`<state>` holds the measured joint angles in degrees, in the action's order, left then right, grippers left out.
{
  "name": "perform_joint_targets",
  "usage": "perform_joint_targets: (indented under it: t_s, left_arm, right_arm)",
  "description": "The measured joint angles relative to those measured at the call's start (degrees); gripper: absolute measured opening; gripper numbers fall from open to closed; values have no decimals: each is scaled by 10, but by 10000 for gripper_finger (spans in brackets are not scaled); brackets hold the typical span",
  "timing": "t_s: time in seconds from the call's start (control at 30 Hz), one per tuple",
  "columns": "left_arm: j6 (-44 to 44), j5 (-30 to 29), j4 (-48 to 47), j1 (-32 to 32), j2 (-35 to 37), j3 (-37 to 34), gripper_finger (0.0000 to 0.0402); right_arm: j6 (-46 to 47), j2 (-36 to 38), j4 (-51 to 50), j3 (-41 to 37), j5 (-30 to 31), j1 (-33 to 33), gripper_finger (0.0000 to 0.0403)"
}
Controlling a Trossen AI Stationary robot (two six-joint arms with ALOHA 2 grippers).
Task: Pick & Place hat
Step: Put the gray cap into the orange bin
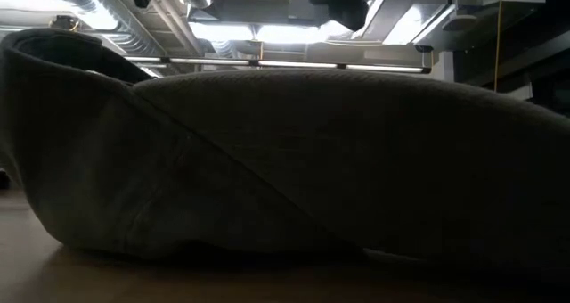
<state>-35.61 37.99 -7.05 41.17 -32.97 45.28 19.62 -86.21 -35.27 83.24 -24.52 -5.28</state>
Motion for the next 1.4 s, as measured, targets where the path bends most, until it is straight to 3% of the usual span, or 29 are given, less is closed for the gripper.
perform_joint_targets:
  t_s: [0.27, 0.57, 1.0, 1.27, 1.4]
  left_arm:
    - [-26, -84, -11, -120, -10, 0, 217]
    - [-100, -151, -18, -272, -87, 0, 216]
    - [-205, -244, -18, -473, -232, 0, 216]
    - [-259, -326, -8, -555, -280, 0, 216]
    - [-279, -338, -1, -575, -293, 0, 216]
  right_arm:
    - [10, 0, -74, 0, -25, 33, 271]
    - [10, 0, -147, -10, 38, 95, 271]
    - [4, -17, -149, -10, 200, 196, 271]
    - [-1, -84, -129, -10, 204, 215, 271]
    - [11, -129, -112, -11, 204, 225, 271]
